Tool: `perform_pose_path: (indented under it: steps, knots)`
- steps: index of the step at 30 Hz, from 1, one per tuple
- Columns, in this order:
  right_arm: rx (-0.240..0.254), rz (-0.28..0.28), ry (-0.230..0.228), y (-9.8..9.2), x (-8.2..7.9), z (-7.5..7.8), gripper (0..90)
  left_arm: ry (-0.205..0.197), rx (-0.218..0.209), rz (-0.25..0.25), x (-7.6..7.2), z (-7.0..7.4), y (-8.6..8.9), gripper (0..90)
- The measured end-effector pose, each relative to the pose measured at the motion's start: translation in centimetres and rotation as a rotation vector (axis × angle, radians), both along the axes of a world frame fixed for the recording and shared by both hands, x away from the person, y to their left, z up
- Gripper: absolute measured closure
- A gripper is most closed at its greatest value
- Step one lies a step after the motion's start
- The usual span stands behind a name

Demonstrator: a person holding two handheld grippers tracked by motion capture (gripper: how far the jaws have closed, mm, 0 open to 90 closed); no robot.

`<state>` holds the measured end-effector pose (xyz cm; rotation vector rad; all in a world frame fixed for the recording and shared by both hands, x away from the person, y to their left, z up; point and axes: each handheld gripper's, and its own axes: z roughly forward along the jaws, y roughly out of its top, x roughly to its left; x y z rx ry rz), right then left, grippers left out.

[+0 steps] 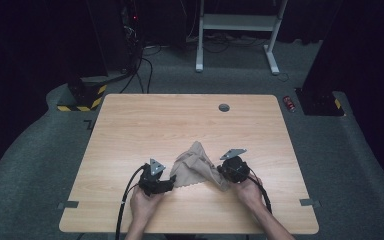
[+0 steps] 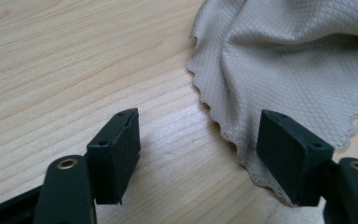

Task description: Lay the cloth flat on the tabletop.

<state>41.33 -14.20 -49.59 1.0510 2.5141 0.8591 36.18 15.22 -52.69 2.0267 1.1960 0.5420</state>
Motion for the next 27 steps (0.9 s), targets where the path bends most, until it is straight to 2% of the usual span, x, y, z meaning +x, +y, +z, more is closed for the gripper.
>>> perform_pose_path:
  steps: [2, 6, 9, 12, 14, 16, 19, 21, 22, 24, 25, 26, 27]
  knots:
    - [0.017, -0.02, -0.026, -0.4, 0.5, 0.9, 89.6, 0.0, -0.001, 0.0, 0.0, 0.0, 0.0, 30.4]
    - [0.001, -0.066, -0.076, -1.0, 1.6, 2.4, 89.5, 0.0, -0.001, 0.0, 0.0, 0.0, 0.0, 30.5]
    - [-0.007, -0.087, -0.081, -1.2, 2.2, 2.2, 89.3, 0.0, -0.001, 0.0, 0.0, 0.0, 0.0, 30.4]
    - [-0.028, -0.133, -0.053, -1.6, 3.4, 1.0, 88.4, 0.0, 0.0, 0.0, 0.0, 0.0, 0.0, 30.5]
    - [-0.005, -0.143, -0.048, -1.7, 3.4, 0.9, 83.2, 0.0, -0.001, 0.0, 0.0, 0.0, 0.0, 30.4]
    - [0.024, -0.124, -0.075, -1.3, 2.8, 1.4, 76.2, 0.0, -0.001, 0.001, 0.0, 0.0, 0.0, 30.5]
    - [0.033, -0.064, -0.09, -0.2, 1.7, 1.9, 72.8, 0.0, 0.0, 0.0, 0.0, 0.0, 0.0, 30.5]
    - [0.03, -0.034, -0.078, 0.5, 1.1, 1.7, 70.8, 0.0, 0.0, 0.0, 0.0, 0.0, 0.0, 30.5]
    - [0.033, -0.019, -0.05, 1.0, 0.7, 1.1, 69.0, 0.0, 0.0, 0.0, 0.0, 0.0, 0.0, 30.4]
    - [0.027, -0.012, -0.035, 1.2, 0.6, 0.7, 68.9, 0.001, -0.001, 0.001, 0.0, 0.0, 0.0, 30.5]
    - [0.02, -0.007, -0.024, 1.2, 0.4, 0.3, 69.2, 0.001, -0.001, 0.001, 0.0, 0.0, 0.0, 30.5]
    - [0.011, -0.014, -0.002, 1.2, 0.1, -0.4, 73.8, 0.001, -0.001, 0.001, 0.0, 0.0, 0.0, 30.5]
    - [0.011, -0.014, -0.002, 1.2, 0.1, -0.4, 73.8, 0.001, -0.001, 0.001, 0.0, 0.0, 0.0, 30.4]
